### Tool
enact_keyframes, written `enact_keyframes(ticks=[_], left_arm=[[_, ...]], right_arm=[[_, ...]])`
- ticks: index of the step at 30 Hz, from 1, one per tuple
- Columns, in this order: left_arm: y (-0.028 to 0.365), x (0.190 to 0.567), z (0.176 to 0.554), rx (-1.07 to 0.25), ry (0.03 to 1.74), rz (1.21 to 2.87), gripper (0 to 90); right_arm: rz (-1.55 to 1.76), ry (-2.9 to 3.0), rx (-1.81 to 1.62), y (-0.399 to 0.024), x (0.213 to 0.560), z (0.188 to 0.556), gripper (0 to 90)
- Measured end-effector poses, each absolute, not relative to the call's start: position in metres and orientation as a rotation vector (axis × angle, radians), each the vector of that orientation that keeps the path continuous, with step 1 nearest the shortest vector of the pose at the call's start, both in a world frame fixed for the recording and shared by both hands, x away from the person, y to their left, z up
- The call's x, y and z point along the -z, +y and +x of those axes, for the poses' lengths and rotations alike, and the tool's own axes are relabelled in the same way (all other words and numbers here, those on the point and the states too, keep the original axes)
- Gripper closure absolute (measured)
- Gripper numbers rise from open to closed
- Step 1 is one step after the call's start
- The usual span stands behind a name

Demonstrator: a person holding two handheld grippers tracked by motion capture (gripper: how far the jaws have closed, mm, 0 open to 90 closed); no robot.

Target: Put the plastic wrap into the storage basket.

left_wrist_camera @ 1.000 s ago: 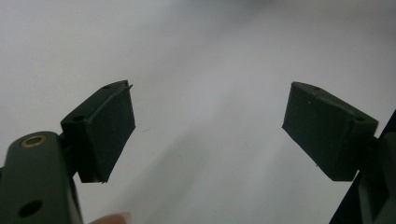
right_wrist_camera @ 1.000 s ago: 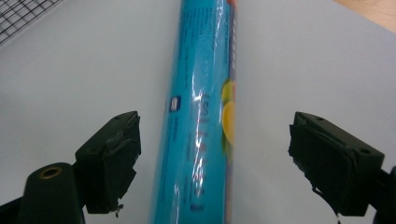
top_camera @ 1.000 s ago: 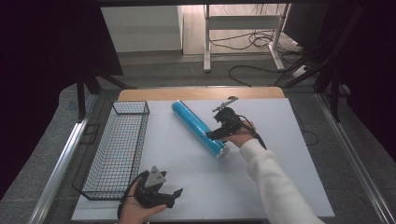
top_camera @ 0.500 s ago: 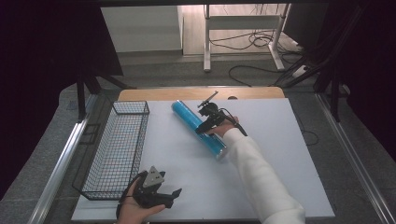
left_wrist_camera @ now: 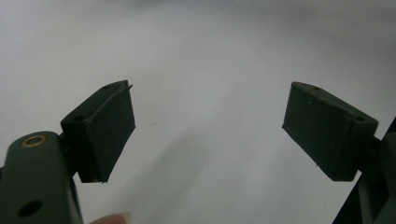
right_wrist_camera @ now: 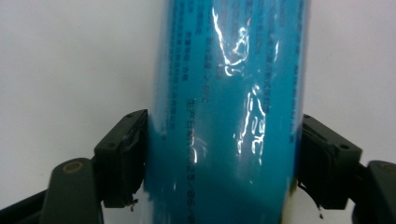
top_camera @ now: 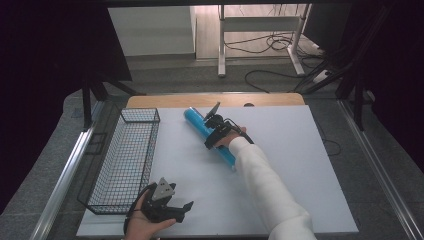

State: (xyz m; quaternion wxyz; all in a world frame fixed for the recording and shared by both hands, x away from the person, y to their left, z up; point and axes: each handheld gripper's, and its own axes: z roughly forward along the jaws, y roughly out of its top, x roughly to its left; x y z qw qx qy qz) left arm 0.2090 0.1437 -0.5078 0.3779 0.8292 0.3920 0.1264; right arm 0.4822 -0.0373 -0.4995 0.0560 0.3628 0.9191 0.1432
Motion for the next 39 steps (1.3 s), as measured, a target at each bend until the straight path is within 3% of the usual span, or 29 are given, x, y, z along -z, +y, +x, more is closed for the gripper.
enact_keyframes(ticks=[4,22,39], left_arm=[[0.144,0.508,0.209,-0.323,1.003,2.12,16.8],[0.145,0.507,0.209,-0.327,1.005,2.112,16.8],[0.145,0.507,0.211,-0.311,1.018,2.096,16.7]], right_arm=[[1.143,2.806,-0.366,-0.036,0.503,0.485,30.8],[1.299,2.823,-0.554,-0.051,0.486,0.487,32.0],[1.306,2.768,-0.822,-0.087,0.447,0.445,31.9]])
